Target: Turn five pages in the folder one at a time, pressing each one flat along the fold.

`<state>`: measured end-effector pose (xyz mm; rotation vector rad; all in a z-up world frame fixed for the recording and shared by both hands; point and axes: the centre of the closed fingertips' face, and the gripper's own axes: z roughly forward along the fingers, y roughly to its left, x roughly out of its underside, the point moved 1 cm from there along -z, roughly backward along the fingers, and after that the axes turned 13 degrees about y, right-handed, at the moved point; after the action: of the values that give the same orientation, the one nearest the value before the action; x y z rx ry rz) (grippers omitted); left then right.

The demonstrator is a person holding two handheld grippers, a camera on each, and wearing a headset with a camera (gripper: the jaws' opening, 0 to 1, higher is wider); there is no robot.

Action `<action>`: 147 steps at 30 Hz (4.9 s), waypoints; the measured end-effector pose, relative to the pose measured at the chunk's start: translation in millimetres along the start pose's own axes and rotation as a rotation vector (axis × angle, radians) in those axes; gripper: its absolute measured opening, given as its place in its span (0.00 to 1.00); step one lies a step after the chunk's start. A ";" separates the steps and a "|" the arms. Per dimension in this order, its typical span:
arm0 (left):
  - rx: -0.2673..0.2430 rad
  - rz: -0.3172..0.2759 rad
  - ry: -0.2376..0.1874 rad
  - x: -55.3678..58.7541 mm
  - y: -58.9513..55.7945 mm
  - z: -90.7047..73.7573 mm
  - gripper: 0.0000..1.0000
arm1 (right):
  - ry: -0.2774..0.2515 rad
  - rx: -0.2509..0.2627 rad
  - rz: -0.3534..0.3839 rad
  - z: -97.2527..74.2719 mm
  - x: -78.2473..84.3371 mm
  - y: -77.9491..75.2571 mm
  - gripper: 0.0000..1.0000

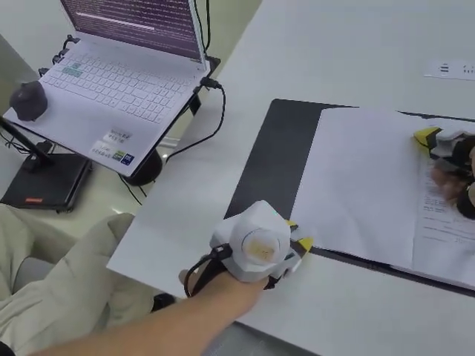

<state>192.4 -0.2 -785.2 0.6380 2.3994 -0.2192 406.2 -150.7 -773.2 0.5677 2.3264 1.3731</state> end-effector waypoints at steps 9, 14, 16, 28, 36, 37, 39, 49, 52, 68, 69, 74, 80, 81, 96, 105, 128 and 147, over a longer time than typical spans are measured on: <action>0.002 0.005 0.004 -0.2 -0.4 -0.3 0.16 | 0.033 -0.019 0.011 -14.8 21.5 -5.8 0.00; 0.002 0.006 0.006 -0.5 -0.6 -0.5 0.16 | 0.062 -0.033 0.012 -23.5 38.1 -6.9 0.00; 0.002 0.007 0.007 -0.6 -0.6 -0.6 0.16 | 0.067 -0.038 0.018 -26.7 42.8 -8.0 0.00; 0.002 0.018 0.007 -1.3 -1.9 -1.6 0.16 | 0.150 -0.069 0.035 -48.5 90.5 -16.8 0.00; 0.002 0.019 0.003 -1.6 -2.6 -2.2 0.16 | 0.200 -0.061 0.020 -65.0 119.5 -22.1 0.00; 0.002 0.019 0.003 -1.6 -2.7 -2.2 0.16 | 0.204 -0.063 0.022 -67.3 123.2 -24.2 0.00; 0.002 0.020 0.003 -1.6 -2.8 -2.3 0.16 | 0.212 -0.066 0.026 -71.8 131.0 -25.0 0.00; 0.002 0.016 -0.001 -1.6 -3.3 -2.8 0.16 | 0.256 -0.067 0.025 -93.4 164.9 -31.7 0.00; 0.002 0.014 0.000 -1.6 -3.1 -2.6 0.16 | 0.265 -0.069 0.027 -100.0 174.9 -34.9 0.00; 0.027 -0.110 0.001 -3.1 -2.0 -2.4 0.18 | 0.271 -0.070 0.040 -134.8 202.5 -39.3 0.00; 0.044 -0.130 0.006 -3.9 -3.9 -2.8 0.20 | 0.262 -0.066 0.026 -140.4 202.0 -36.0 0.00; 0.051 -0.132 -0.009 -17.0 -12.7 -18.5 0.23 | 0.134 -0.038 -0.141 -174.2 182.5 -12.2 0.00; 0.070 -0.090 -0.094 -40.9 -28.9 -62.3 0.45 | -0.005 0.060 -0.489 -229.4 154.7 12.1 0.16; 0.068 -0.091 -0.105 -42.7 -29.4 -67.4 0.48 | -0.016 0.077 -0.512 -235.5 152.9 12.2 0.26; 0.033 -0.156 -0.188 -47.8 -39.9 -124.6 0.84 | -0.205 0.311 -0.801 -318.7 126.8 9.3 0.82; 0.000 -0.177 -0.223 -51.2 -39.0 -136.1 0.99 | -0.220 0.341 -0.810 -329.3 131.9 0.1 1.00; 0.072 -0.087 -0.143 -75.7 -73.7 -79.0 0.99 | -0.183 0.318 -0.843 -321.3 128.5 -1.6 1.00; 0.206 0.094 -0.119 -138.2 -178.9 34.1 0.78 | -0.185 0.341 -0.804 -325.0 137.1 -15.7 0.98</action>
<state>216.0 -219.8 -726.4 0.8061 2.2445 -0.4557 121.7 -324.3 -656.4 -0.1634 2.2468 0.5370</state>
